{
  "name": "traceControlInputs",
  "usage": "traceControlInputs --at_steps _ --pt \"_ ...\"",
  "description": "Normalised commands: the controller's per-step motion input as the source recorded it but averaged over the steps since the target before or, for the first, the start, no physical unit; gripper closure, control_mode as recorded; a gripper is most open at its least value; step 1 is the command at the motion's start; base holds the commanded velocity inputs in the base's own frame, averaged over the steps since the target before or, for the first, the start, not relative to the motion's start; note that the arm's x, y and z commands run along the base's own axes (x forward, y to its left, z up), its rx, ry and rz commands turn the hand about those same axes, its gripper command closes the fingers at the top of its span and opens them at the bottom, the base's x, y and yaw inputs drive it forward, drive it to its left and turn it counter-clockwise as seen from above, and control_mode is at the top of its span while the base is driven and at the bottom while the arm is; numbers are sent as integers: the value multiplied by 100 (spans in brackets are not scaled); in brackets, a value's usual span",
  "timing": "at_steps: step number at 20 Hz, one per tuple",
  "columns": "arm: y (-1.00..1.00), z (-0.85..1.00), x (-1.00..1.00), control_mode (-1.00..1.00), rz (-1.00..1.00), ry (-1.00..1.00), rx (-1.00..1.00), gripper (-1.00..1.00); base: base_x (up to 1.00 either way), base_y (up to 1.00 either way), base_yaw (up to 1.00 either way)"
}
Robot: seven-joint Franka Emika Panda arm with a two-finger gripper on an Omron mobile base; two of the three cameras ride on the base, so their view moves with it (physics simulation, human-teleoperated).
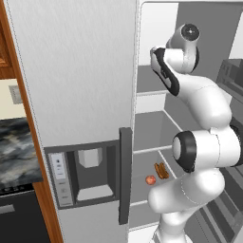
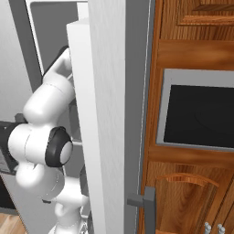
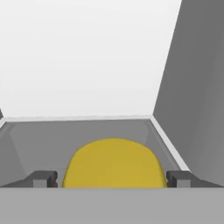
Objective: Place the condiment bottle and mustard from the counter to the top shelf of the fridge. If the existing items in the fridge are on the top shelf, move them to other shelves.
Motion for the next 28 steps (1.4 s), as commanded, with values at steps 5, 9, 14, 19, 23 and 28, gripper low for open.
traceControlInputs --at_steps 5,9,14,19,23,28 --pt "0 0 17 -100 0 0 -1 -100 0 0 0" --pt "0 0 0 -100 0 0 0 -100 0 0 0" --pt "0 0 0 -100 0 0 0 -100 0 0 0" --pt "0 0 0 -100 0 -2 0 -100 0 0 0" --pt "0 0 0 -100 0 -7 0 -100 0 0 0" --pt "-2 0 0 -100 0 -11 0 -100 0 0 0"
